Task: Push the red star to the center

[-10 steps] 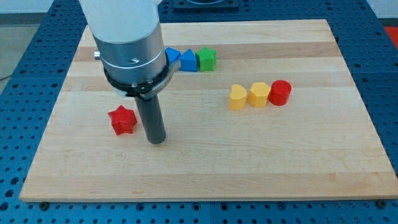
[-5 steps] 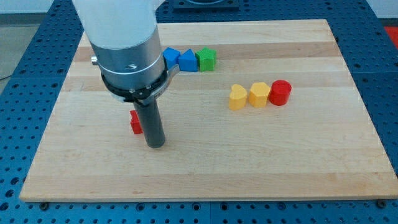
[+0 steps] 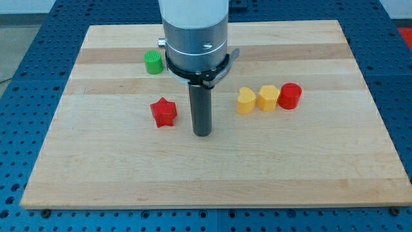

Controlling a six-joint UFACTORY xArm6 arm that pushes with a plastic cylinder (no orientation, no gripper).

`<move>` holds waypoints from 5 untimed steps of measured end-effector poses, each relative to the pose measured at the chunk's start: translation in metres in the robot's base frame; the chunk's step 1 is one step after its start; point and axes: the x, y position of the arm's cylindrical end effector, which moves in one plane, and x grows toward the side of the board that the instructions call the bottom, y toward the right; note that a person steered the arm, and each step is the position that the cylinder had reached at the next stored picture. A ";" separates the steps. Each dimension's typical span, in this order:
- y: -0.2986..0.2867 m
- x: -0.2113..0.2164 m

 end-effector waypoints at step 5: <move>-0.152 -0.029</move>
